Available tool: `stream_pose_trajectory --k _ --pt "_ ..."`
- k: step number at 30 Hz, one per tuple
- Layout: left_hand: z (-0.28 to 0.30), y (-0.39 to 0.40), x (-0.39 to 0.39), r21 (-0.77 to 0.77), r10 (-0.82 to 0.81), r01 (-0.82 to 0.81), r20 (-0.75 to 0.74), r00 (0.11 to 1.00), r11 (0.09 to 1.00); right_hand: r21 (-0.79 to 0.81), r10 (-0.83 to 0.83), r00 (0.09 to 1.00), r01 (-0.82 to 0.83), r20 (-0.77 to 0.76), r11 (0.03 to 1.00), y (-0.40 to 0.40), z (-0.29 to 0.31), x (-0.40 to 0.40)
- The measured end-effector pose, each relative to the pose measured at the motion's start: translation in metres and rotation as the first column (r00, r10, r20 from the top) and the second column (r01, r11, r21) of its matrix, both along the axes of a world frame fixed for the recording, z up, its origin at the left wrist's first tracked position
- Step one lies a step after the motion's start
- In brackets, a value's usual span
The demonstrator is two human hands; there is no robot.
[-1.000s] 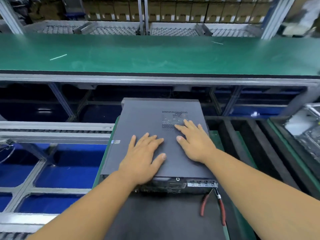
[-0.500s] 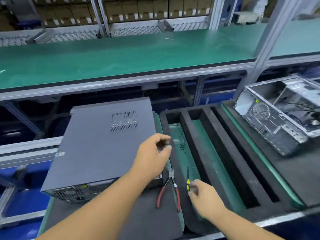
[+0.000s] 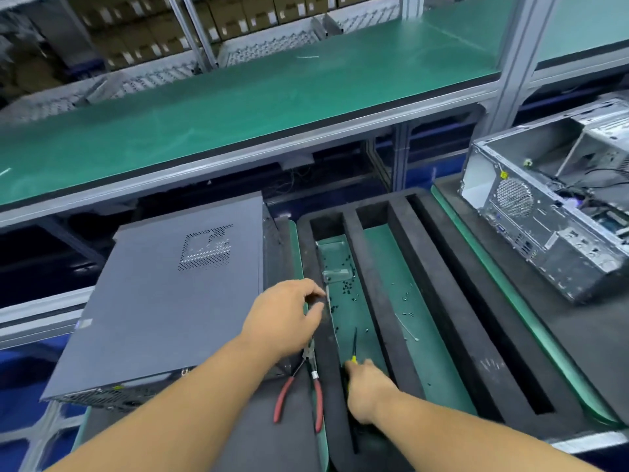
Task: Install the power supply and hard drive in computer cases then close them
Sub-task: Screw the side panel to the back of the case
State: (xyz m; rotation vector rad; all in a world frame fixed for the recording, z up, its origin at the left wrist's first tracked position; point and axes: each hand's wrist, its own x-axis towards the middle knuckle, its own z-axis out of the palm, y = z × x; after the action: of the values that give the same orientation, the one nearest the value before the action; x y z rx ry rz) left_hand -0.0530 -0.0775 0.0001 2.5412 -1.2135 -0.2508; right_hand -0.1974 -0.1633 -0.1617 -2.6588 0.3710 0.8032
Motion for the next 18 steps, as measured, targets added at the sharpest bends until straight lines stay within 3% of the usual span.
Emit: stream_pose_trajectory --k 1,3,6,8,14,18 --pt "-0.002 0.000 0.000 0.003 0.004 -0.004 0.009 1.000 1.000 -0.033 0.062 0.998 -0.063 -0.024 0.997 -0.003 -0.002 0.002" --pt "-0.004 0.000 -0.001 0.027 -0.013 0.013 0.030 0.999 1.000 0.017 -0.002 1.000 0.002 -0.022 1.000 -0.004 -0.011 0.004" --pt "-0.005 0.000 -0.002 0.043 -0.039 0.036 0.064 0.997 0.998 0.227 -0.343 0.933 0.314 0.104 0.922 -0.005 -0.016 0.002" --pt "-0.005 -0.001 -0.002 0.030 -0.033 0.031 0.067 0.997 0.999 0.291 -0.439 0.881 0.379 0.177 0.878 -0.005 -0.012 -0.002" --pt "-0.005 0.001 -0.001 -0.034 -0.002 0.004 0.061 0.998 0.999 0.391 -0.656 0.747 0.575 0.107 0.718 -0.001 -0.011 -0.008" --pt "-0.005 0.001 -0.002 -0.043 -0.009 0.013 0.083 0.996 0.999 0.405 -0.685 0.728 0.616 0.035 0.676 -0.006 -0.005 -0.004"
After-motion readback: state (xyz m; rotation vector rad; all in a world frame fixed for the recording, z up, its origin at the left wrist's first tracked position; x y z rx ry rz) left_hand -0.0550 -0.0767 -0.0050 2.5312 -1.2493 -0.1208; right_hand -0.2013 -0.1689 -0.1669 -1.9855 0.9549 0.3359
